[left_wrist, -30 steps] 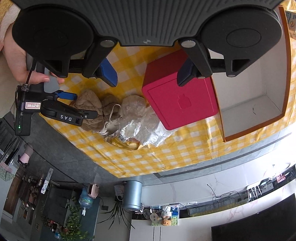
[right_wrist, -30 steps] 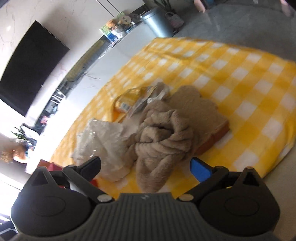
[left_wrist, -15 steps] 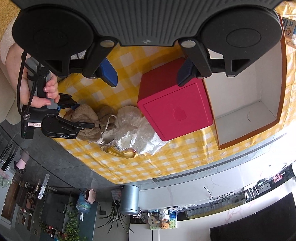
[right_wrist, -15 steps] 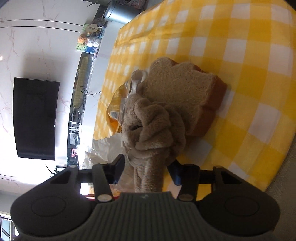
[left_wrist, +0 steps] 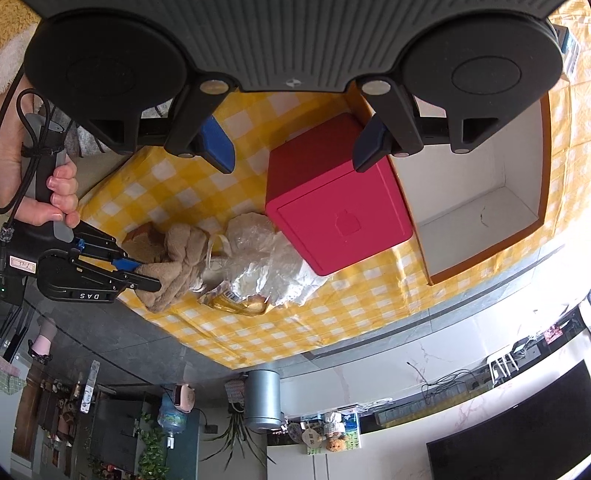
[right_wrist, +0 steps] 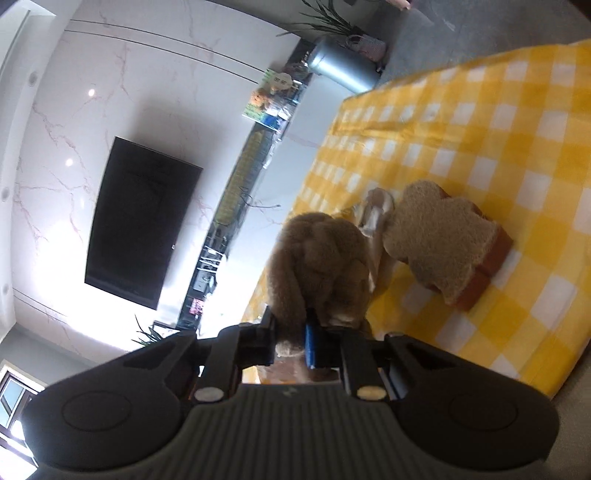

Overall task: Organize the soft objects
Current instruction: 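Lift the brown towel with the right tool while the left tool grasps the coir mat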

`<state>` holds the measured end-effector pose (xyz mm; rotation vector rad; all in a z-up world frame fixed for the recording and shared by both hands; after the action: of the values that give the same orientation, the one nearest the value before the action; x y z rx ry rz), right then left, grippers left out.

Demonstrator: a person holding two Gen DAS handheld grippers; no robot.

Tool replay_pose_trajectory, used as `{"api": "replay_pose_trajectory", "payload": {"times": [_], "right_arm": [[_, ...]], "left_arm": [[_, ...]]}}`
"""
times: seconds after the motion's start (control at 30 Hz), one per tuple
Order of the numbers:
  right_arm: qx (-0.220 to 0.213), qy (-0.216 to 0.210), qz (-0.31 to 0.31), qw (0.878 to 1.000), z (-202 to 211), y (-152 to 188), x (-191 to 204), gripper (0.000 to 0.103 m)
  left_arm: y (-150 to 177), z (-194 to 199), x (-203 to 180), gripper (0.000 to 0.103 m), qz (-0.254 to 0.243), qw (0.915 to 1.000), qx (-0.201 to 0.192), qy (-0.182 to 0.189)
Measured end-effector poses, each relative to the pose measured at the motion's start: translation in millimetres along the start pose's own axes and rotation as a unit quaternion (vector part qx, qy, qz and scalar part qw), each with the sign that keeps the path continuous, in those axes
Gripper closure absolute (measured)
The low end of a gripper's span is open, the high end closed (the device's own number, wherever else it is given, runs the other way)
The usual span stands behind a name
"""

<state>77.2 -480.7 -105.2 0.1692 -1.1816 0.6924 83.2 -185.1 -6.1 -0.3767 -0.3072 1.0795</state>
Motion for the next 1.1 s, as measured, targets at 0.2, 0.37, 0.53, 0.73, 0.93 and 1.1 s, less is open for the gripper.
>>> {"api": "replay_pose_trajectory", "payload": {"times": [0.2,0.37,0.53,0.73,0.93,1.1], "right_arm": [[-0.055,-0.019,0.04,0.997,29.6,-3.7,16.9,0.092],[-0.053,-0.027,0.039,0.997,33.8,-4.5,14.2,0.093],[-0.093,-0.084,0.03,0.992,62.6,-9.8,15.1,0.093],[-0.18,-0.041,0.091,0.978,110.1,-8.2,26.6,0.093],[-0.195,0.017,0.081,0.977,112.6,-16.9,-0.5,0.093],[-0.172,0.093,0.064,0.979,92.0,-23.6,-29.9,0.094]], "left_arm": [[-17.0,-23.9,-20.6,0.017,-0.028,0.9992,0.013,0.025],[-35.0,-40.0,-35.0,0.017,-0.027,0.9986,0.02,0.039],[-53.4,-59.2,-56.4,0.017,-0.038,0.9979,0.022,0.048],[-77.0,-93.0,-94.3,0.017,-0.057,0.9909,0.036,0.117],[-105.3,-135.9,-128.0,0.017,-0.018,0.9916,0.059,0.114],[-123.7,-163.2,-150.0,0.017,0.023,0.9879,0.07,0.137]]}}
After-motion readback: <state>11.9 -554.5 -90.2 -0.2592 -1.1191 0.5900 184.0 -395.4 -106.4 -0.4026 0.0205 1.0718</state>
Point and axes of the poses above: each gripper's, at about its wrist camera, not at the fingertips, and z roughly against the way its jaws point, x to its left, y to its underside, the point moved 4 cm from there along -z, roughly the way its jaws point, and after that the axes turned 12 degrees about x, right-handed, at the moved point
